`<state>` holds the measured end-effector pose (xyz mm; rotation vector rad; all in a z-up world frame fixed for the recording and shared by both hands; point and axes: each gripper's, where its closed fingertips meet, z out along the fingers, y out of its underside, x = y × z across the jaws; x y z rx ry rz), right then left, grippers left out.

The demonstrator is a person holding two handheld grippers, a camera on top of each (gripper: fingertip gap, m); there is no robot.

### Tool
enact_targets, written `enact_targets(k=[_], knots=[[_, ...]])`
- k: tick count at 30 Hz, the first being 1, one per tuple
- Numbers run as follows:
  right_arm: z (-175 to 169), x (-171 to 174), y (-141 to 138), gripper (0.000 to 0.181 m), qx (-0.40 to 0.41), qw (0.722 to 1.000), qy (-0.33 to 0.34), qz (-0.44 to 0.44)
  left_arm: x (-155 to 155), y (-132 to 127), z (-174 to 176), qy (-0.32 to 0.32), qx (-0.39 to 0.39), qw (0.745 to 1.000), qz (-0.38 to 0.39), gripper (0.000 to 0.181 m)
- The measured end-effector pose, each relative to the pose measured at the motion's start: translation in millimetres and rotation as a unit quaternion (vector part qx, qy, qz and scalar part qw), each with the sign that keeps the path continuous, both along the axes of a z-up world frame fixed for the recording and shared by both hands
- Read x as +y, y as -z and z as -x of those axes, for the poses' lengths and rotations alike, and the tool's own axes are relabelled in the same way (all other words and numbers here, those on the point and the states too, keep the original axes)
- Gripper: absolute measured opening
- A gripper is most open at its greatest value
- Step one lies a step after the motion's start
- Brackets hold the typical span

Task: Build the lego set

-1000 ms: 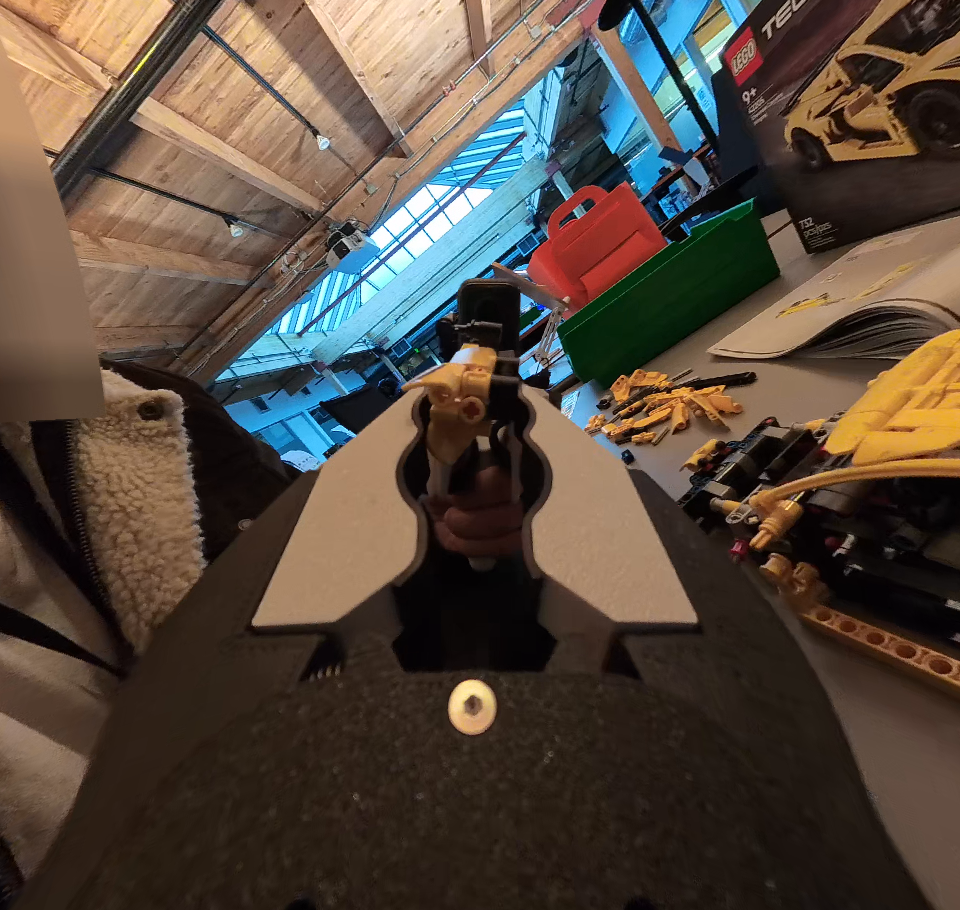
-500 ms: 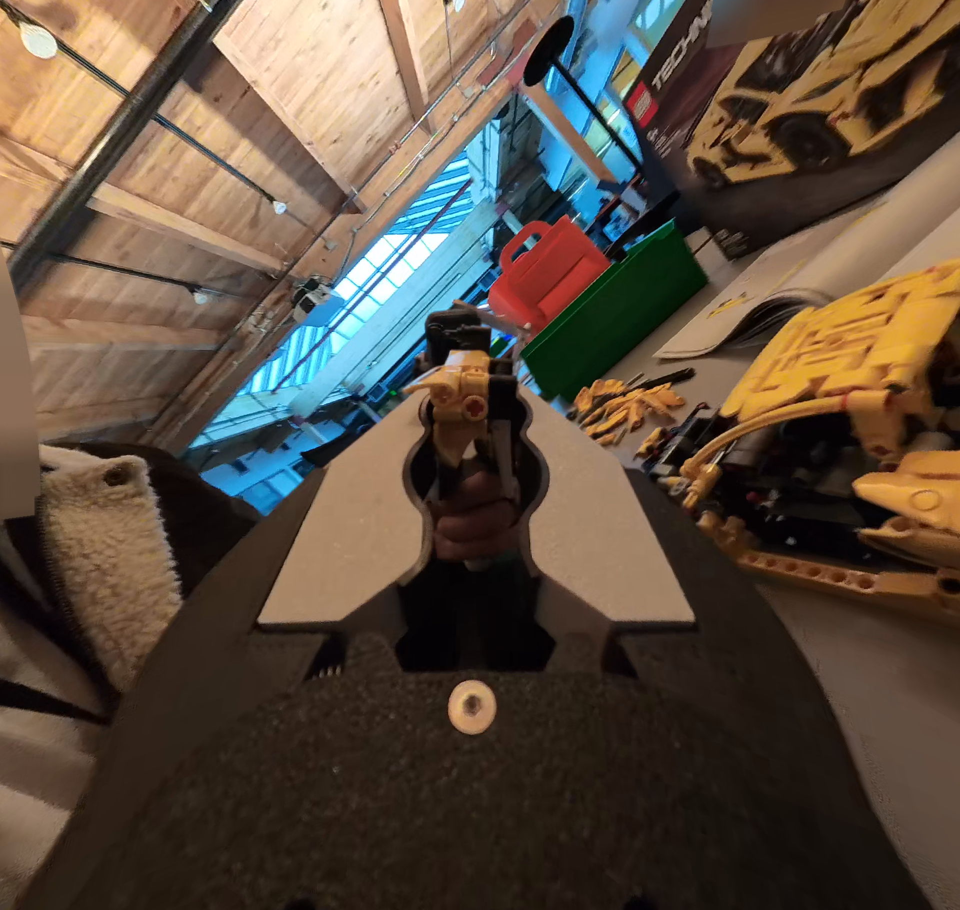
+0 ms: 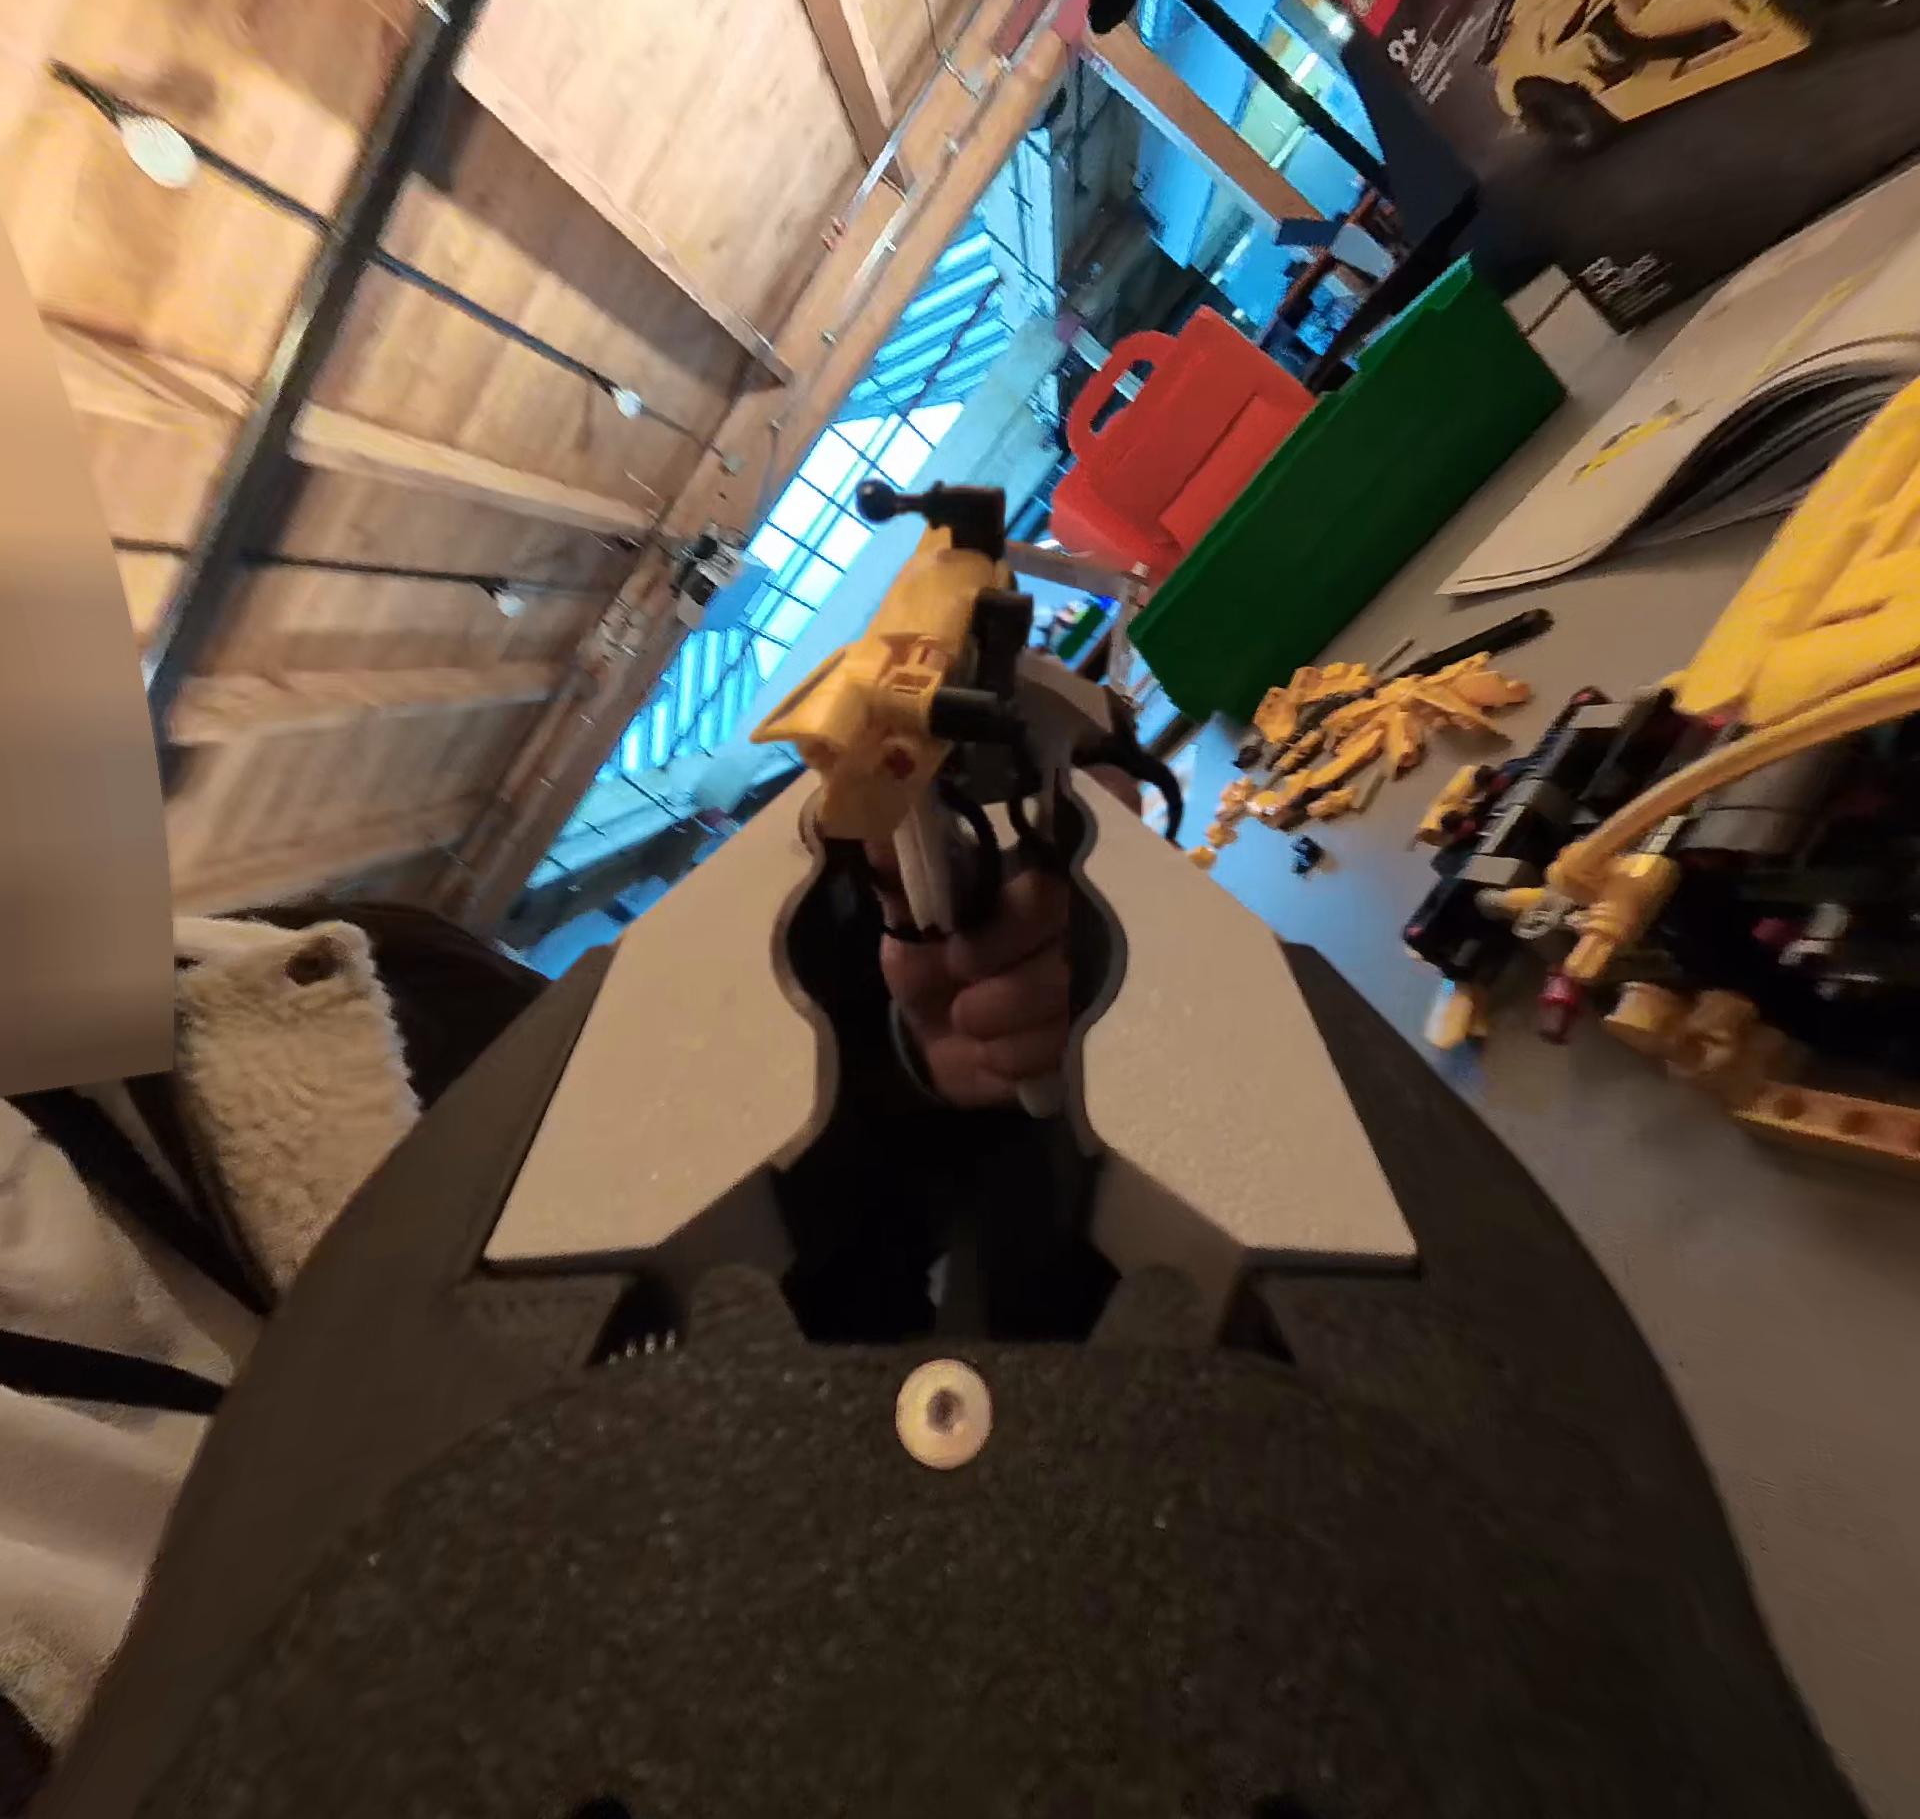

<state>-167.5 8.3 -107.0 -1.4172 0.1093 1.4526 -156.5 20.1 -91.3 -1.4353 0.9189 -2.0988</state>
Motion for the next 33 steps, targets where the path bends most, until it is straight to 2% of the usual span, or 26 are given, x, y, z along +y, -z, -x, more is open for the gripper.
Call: enact_targets(k=[4, 9, 14, 19, 24, 27, 29, 31, 33], knots=[[16.7, 5.9, 0.2, 0.04, 0.01, 1.0, -0.003, 0.004, 16.8, -16.9, 8.2, -0.055, -0.055, 0.997, 0.02, 0.01], [7.3, 13.0, -9.6, 0.038, -0.002, 0.997, 0.066, -0.032, 23.8, -12.0, 5.1, -0.089, -0.046, 0.994, 0.04, 0.007], [-8.9, 17.9, -24.8, 0.039, 0.007, 0.99, 0.128, -0.05, 8.0, -5.8, -6.0, -0.145, -0.007, 0.988, -0.058, 0.007], [-26.8, 16.0, -25.4, 0.02, 0.048, 0.983, 0.173, -0.042, -15.1, -6.2, -16.8, -0.214, 0.016, 0.956, -0.198, 0.006], [-35.6, 12.0, -21.1, 0.016, 0.058, 0.984, 0.167, -0.03, -23.7, 2.8, -26.4, -0.216, 0.043, 0.948, -0.23, 0.005], [-59.0, 8.3, -11.8, 0.015, -0.006, 0.976, 0.218, -0.025, -22.4, 13.4, -25.5, -0.188, 0.073, 0.95, -0.238, 0.003], [-77.1, -0.6, -7.0, 0.015, -0.104, 0.965, 0.239, -0.02, -4.7, 16.5, -14.9, -0.198, 0.088, 0.942, -0.255, 0.009], [-93.1, -10.1, -0.2, 0.015, -0.252, 0.927, 0.276, -0.029, 13.9, 27.2, -6.2, -0.176, 0.117, 0.94, -0.268, 0.011], [-100.3, -14.7, 8.3, 0.015, -0.35, 0.892, 0.284, -0.028, 28.9, 48.0, 0.4, -0.138, 0.164, 0.942, -0.26, 0.021]])
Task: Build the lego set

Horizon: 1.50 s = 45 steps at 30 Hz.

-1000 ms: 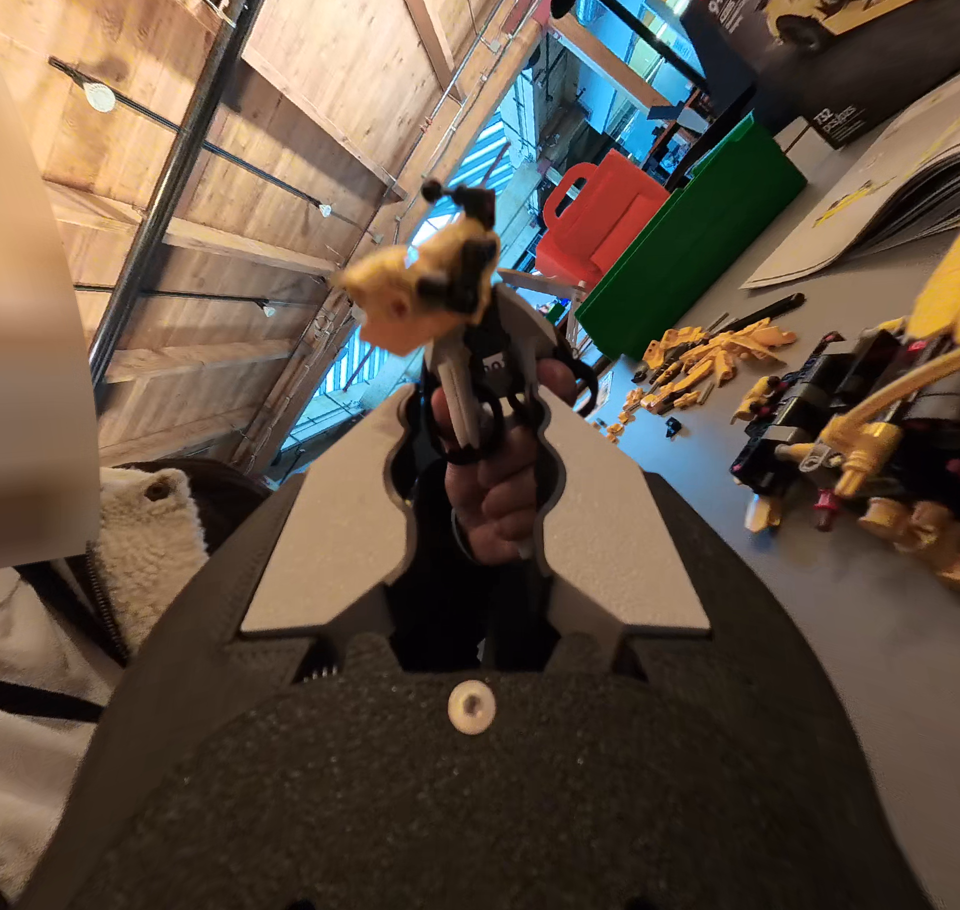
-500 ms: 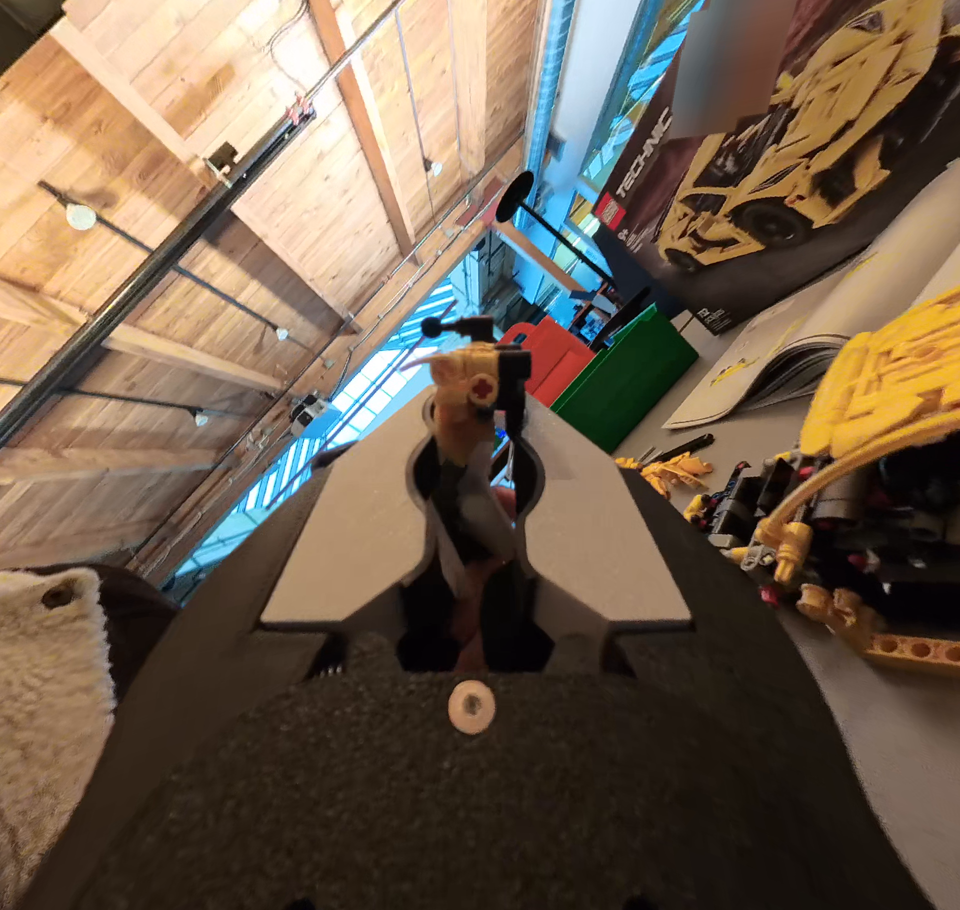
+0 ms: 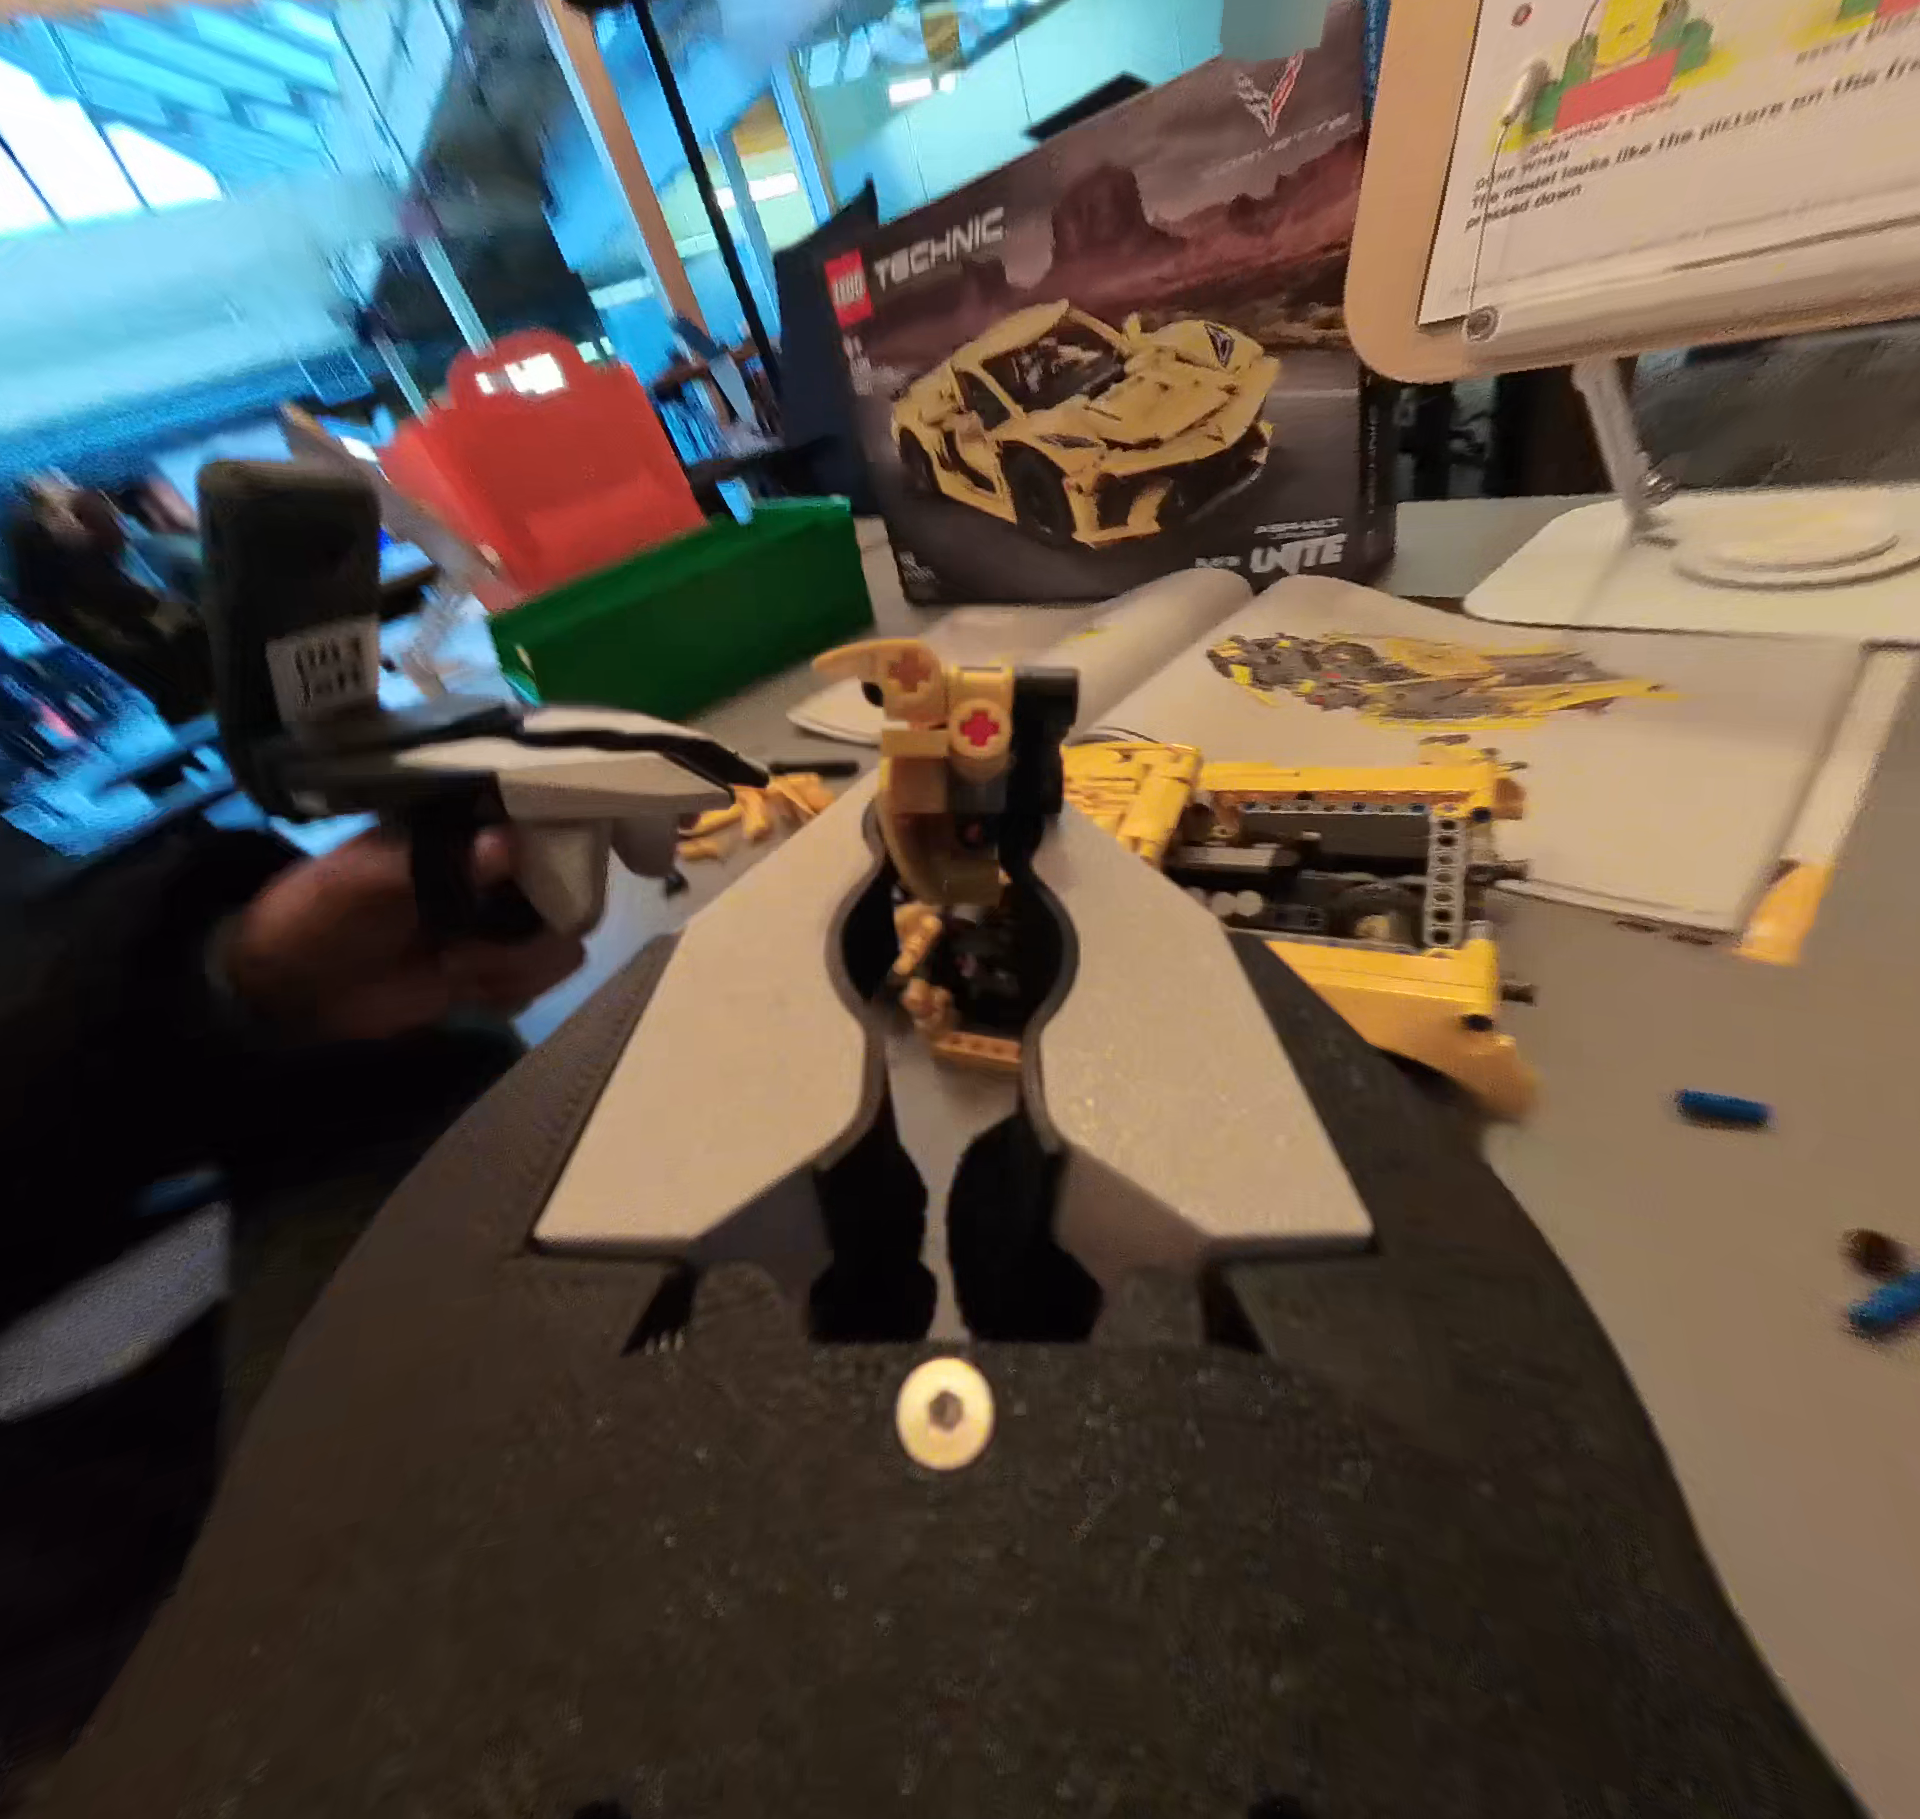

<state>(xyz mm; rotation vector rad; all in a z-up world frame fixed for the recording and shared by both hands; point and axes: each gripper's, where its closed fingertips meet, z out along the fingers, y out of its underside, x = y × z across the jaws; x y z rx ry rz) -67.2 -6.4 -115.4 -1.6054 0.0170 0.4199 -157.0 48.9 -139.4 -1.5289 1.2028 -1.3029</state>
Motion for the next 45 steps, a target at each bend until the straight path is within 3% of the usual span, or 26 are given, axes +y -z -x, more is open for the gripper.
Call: enact_targets(k=[4, 9, 19, 23, 26, 28, 31, 34, 40, 45], knots=[[5.4, 6.5, 17.9, 0.015, -0.011, 0.999, -0.021, 0.038, 0.7, 26.1, 1.1, 0.04, 0.055, 0.996, 0.051, 0.028], [5.6, 7.2, 21.3, 0.015, 0.006, 0.999, -0.027, 0.046, -1.0, 26.4, -1.6, 0.035, 0.049, 0.998, -0.001, 0.028], [5.6, 7.5, 20.1, 0.015, 0.022, 0.998, -0.03, 0.041, -11.4, 26.9, -2.6, 0.057, 0.047, 0.997, -0.011, 0.028], [5.3, 7.8, 18.8, 0.015, 0.024, 0.999, -0.031, 0.037, -22.3, 16.3, 0.5, 0.117, 0.035, 0.992, -0.023, 0.028], [4.1, 6.9, 16.7, 0.015, 0.029, 0.999, -0.03, 0.03, -17.7, 11.1, 9.0, 0.205, 0.032, 0.97, -0.128, 0.028], [4.1, 7.2, 17.0, 0.015, 0.033, 0.998, -0.031, 0.031, -1.3, 17.4, 8.9, 0.236, 0.071, 0.95, -0.194, 0.029], [2.7, 7.6, 17.7, 0.015, 0.036, 0.998, -0.029, 0.033, 10.7, 30.1, -0.5, 0.295, 0.137, 0.918, -0.226, 0.03], [0.4, 7.6, 17.9, 0.015, 0.039, 0.998, -0.024, 0.034, 3.9, 45.7, -13.4, 0.326, 0.183, 0.902, -0.215, 0.034], [1.9, 7.9, 17.8, 0.015, 0.05, 0.998, -0.032, 0.033, -1.6, 69.7, -29.0, 0.264, 0.206, 0.907, -0.256, 0.027], [3.1, 7.7, 17.5, 0.015, 0.056, 0.997, -0.036, 0.032, -2.9, 78.8, -33.9, 0.249, 0.216, 0.919, -0.216, 0.008]])
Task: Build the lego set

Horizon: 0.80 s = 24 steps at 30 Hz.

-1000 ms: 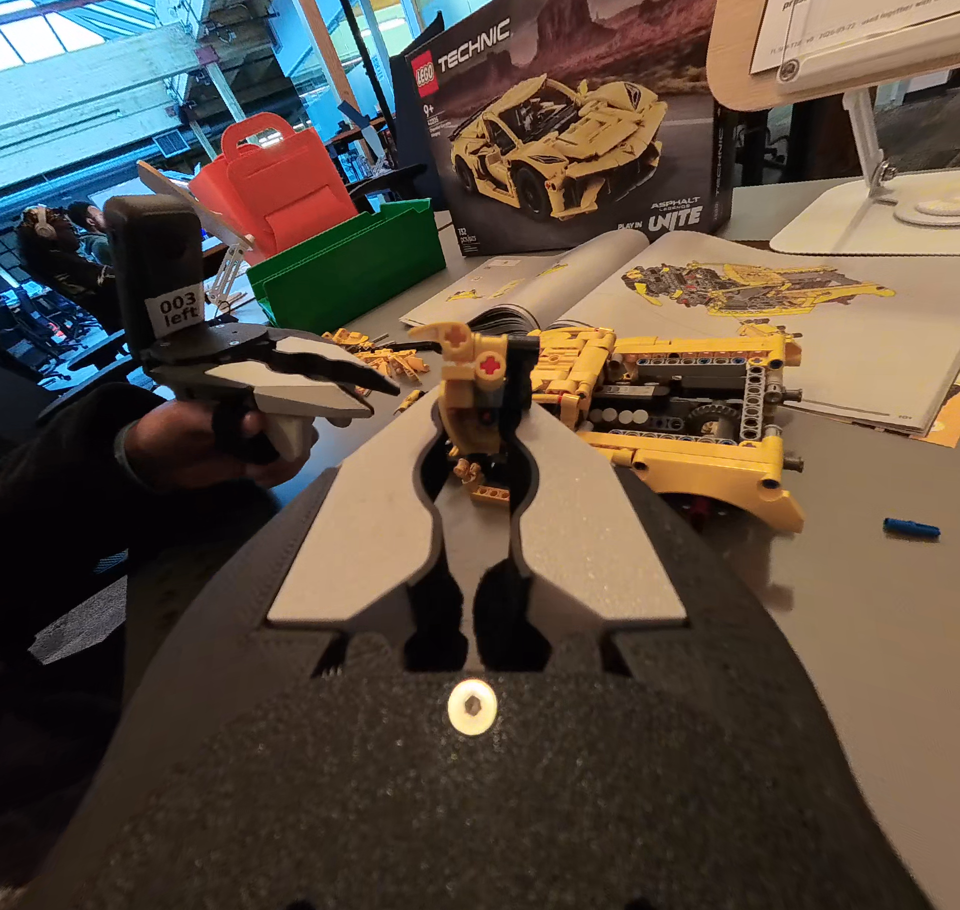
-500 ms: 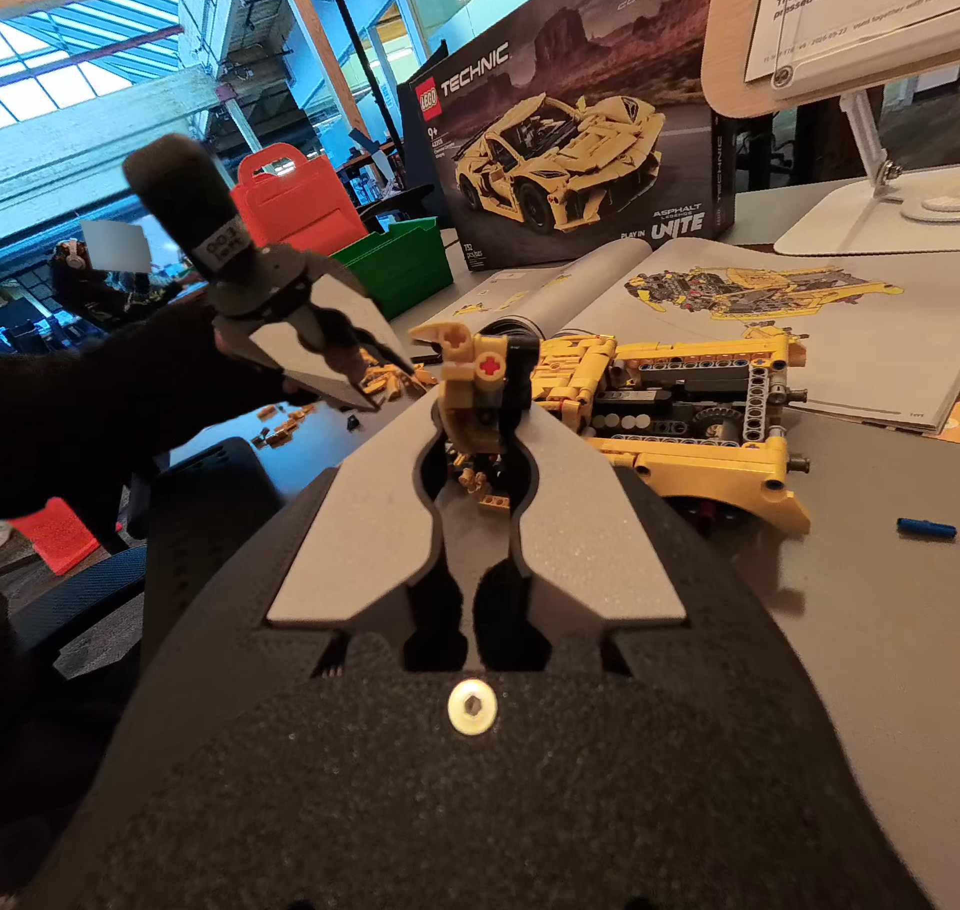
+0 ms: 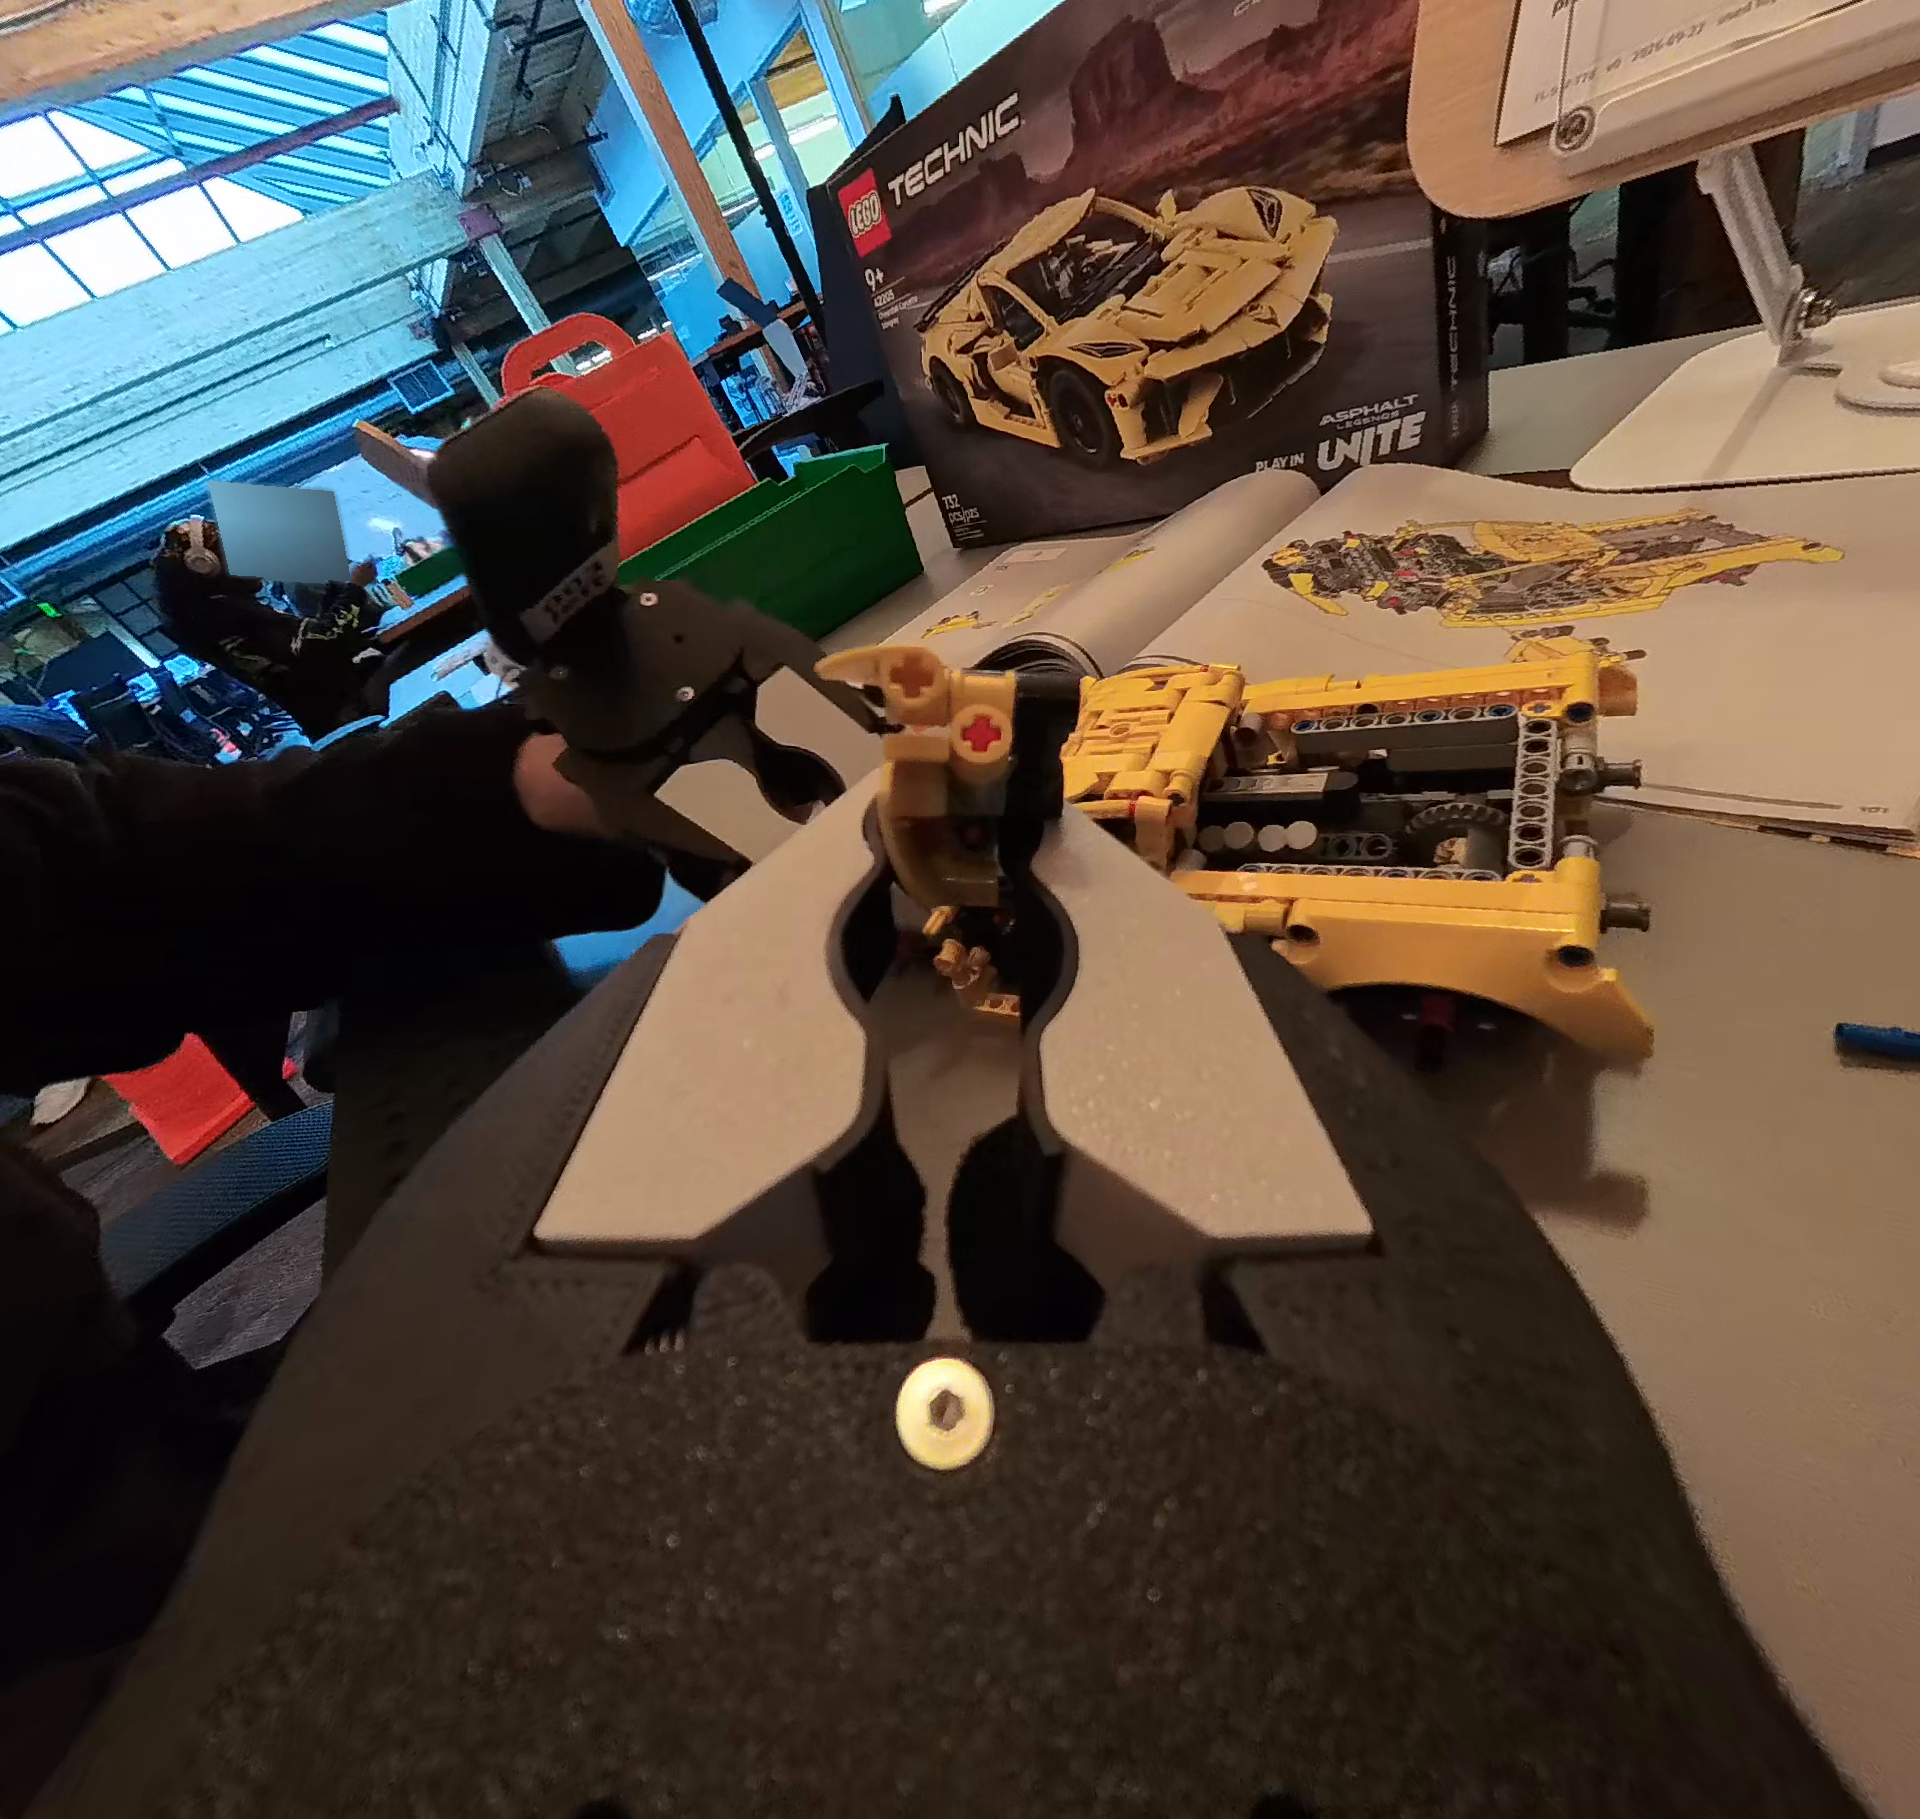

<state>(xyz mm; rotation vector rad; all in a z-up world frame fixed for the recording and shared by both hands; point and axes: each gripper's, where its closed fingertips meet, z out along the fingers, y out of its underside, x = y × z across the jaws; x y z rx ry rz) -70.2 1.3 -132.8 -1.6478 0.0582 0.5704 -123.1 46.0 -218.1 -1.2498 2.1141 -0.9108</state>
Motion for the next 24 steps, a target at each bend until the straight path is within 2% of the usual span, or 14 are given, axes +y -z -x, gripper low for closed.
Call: enact_targets(k=[6, 9, 14, 21, 24], knots=[[1.7, 1.4, 3.2, 0.015, -0.003, 1.0, -0.003, 0.008, -4.3, -0.2, -4.1, -0.01, 0.001, 0.999, 0.033, 0.017], [2.6, 1.9, 3.9, 0.015, -0.004, 1.0, -0.005, 0.01, -4.4, -2.5, -7.7, -0.029, -0.008, 0.998, 0.046, 0.009], [2.8, 2.8, 7.1, 0.015, -0.015, 1.0, -0.003, 0.019, -10.5, -6.2, -16.6, -0.063, -0.007, 0.995, 0.076, 0.007], [7.8, 5.3, 8.7, 0.015, -0.059, 0.998, -0.004, 0.013, -6.0, -41.0, -28.8, -0.132, -0.02, 0.962, 0.237, 0.007], [3.0, 13.2, 22.7, 0.015, -0.073, 0.996, 0.008, 0.045, -5.7, -45.2, -29.6, -0.144, -0.022, 0.945, 0.292, 0.007]])
